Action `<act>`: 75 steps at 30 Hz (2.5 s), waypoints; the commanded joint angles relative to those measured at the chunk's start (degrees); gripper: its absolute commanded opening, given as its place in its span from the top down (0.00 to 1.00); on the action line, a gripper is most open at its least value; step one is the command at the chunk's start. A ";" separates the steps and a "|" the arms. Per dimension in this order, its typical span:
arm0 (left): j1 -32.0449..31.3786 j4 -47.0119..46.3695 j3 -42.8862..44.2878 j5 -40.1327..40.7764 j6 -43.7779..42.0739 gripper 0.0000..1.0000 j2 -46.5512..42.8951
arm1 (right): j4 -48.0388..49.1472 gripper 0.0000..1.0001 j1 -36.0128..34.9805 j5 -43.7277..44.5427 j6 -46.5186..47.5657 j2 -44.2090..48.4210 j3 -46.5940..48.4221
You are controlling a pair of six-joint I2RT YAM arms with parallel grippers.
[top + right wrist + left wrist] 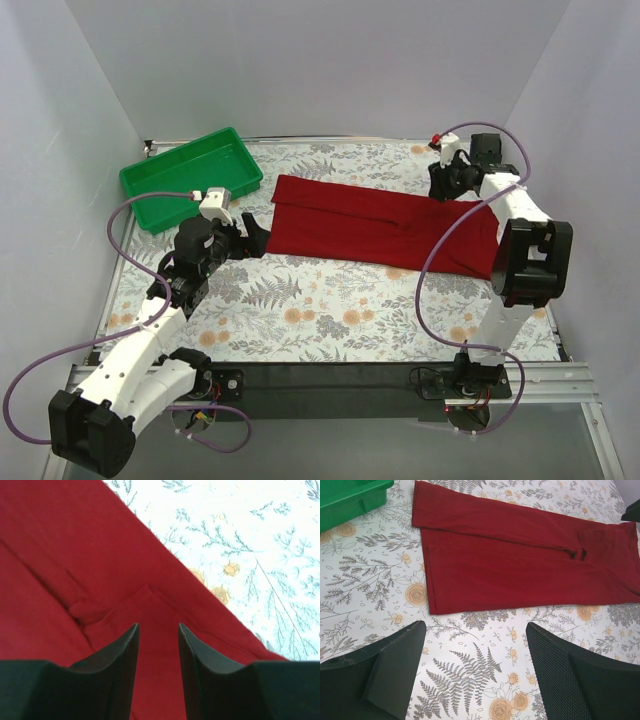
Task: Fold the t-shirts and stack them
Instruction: Fold the tshirt
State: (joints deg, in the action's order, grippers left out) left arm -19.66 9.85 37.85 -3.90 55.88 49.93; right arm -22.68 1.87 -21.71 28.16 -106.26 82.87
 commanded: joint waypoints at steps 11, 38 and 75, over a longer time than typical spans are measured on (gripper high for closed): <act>0.15 -0.79 -0.58 -3.21 -0.51 0.25 2.27 | -2.11 0.72 10.43 -7.64 4.00 7.46 -8.69; 0.06 0.17 10.93 5.74 30.96 0.37 41.47 | -1.76 0.53 20.10 -17.04 3.04 25.13 -27.32; -9.07 17.21 -16.67 -3.31 51.87 0.94 1.68 | -2.46 0.52 22.74 -16.87 5.41 24.61 -25.13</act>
State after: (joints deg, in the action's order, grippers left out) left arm -25.52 22.44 20.95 -6.39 101.97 57.23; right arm -25.52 24.36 -39.07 33.30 -80.66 55.29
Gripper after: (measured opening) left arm 0.034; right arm 0.475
